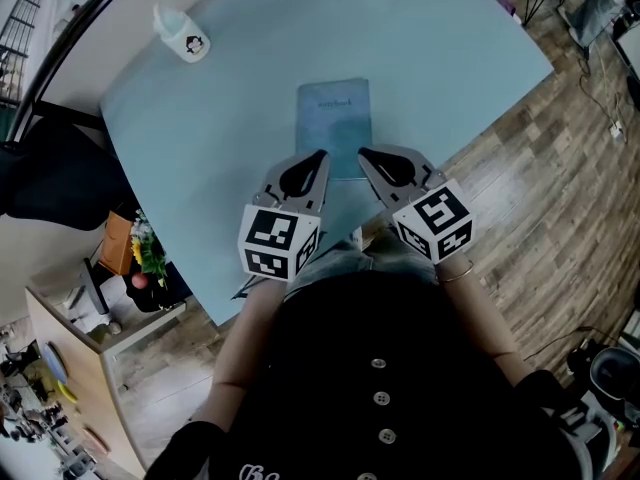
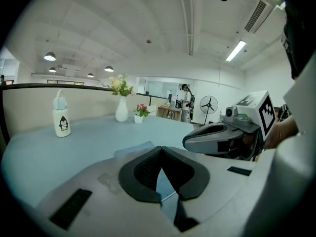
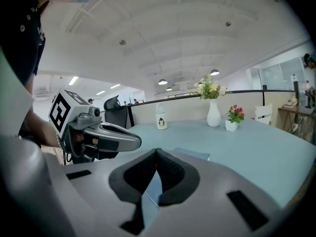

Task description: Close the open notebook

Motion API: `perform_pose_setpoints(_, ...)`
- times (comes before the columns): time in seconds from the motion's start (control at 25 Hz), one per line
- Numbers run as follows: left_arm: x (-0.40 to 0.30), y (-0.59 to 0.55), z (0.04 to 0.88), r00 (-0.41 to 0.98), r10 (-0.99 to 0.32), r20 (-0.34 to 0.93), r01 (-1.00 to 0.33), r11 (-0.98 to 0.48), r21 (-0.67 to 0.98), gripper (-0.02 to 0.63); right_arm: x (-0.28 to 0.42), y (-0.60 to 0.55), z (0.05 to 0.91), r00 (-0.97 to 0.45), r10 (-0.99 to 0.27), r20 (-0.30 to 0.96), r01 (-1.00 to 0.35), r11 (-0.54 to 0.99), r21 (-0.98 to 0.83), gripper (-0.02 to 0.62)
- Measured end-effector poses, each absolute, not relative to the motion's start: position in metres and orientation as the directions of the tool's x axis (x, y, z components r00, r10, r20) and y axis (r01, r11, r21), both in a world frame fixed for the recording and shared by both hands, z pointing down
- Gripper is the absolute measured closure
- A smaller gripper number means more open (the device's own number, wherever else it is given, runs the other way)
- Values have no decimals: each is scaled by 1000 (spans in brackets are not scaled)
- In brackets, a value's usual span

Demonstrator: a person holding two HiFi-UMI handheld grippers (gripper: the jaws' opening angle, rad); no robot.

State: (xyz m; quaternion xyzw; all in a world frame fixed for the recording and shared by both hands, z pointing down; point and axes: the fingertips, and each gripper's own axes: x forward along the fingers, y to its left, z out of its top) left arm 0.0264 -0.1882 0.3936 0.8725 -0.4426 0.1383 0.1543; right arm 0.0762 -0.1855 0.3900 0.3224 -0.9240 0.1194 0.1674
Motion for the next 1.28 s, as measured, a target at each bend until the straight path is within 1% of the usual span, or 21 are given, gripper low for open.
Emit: perform_pose_setpoints(1.28,27,-182,400,578,-714,394,-810,-562,170,592,75,-178,396,-731,-538,419,-625,775,-97,594)
